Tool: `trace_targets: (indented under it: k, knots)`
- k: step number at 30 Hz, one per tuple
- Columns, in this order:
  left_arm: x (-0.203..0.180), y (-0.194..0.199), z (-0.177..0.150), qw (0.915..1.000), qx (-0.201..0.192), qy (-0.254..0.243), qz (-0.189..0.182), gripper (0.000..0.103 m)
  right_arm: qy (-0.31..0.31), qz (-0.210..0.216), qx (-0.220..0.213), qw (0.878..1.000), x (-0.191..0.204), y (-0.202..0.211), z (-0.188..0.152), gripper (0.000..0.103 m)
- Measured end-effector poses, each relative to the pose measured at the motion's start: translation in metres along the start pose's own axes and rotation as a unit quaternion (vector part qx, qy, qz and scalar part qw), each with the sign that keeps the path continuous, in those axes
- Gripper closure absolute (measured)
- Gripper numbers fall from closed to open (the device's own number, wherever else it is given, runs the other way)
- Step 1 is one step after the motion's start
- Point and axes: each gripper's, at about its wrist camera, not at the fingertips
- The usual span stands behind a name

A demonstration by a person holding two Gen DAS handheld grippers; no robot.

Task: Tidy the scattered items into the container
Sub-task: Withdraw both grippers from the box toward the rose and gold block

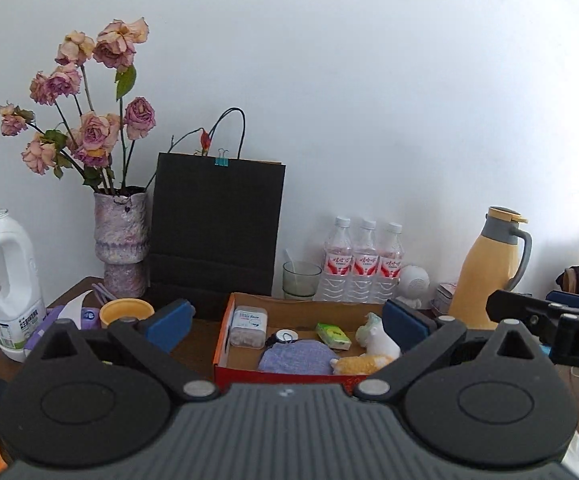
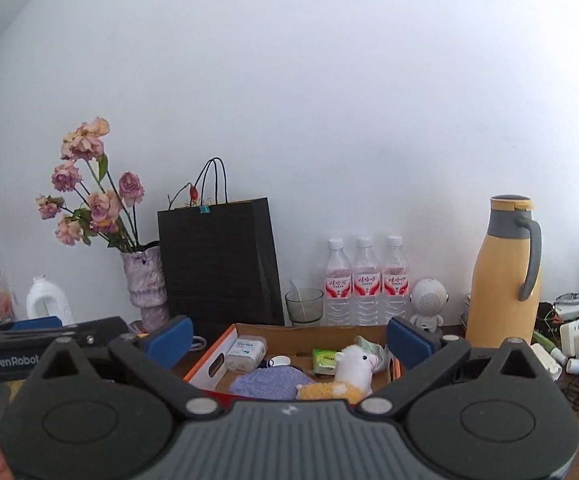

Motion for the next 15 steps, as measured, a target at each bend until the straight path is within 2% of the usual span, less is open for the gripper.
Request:
trace_targets:
  k: [4, 7, 9, 12, 15]
  knots:
    - [0.004, 0.008, -0.045, 0.9987, -0.004, -0.050, 0.012, 0.000, -0.006, -0.005, -0.010, 1.000, -0.004, 0.005, -0.042, 0.000]
    - [0.009, 0.012, -0.079, 0.9958, 0.000, -0.087, 0.029, 0.000, -0.012, 0.000, 0.010, 1.000, -0.006, 0.004, -0.074, 0.000]
    - [0.015, 0.009, -0.099, 0.9957, 0.020, -0.084, 0.034, 0.000, -0.001, 0.004, 0.032, 0.999, -0.006, -0.002, -0.093, 0.000]
    - [0.032, -0.006, -0.116, 0.9952, 0.064, -0.071, 0.020, 0.000, 0.012, 0.012, 0.056, 0.998, -0.006, -0.019, -0.110, 0.000]
    - [0.054, -0.025, -0.121, 0.9932, 0.090, -0.055, 0.050, 0.000, 0.023, 0.014, 0.082, 0.996, -0.003, -0.044, -0.115, 0.000]
Point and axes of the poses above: each gripper's, at about its wrist camera, not at the fingertips, and y roughly against the way its jaws point, x to its left, z to its top, and after that the axes turned 11 degrees about -z, right-handed
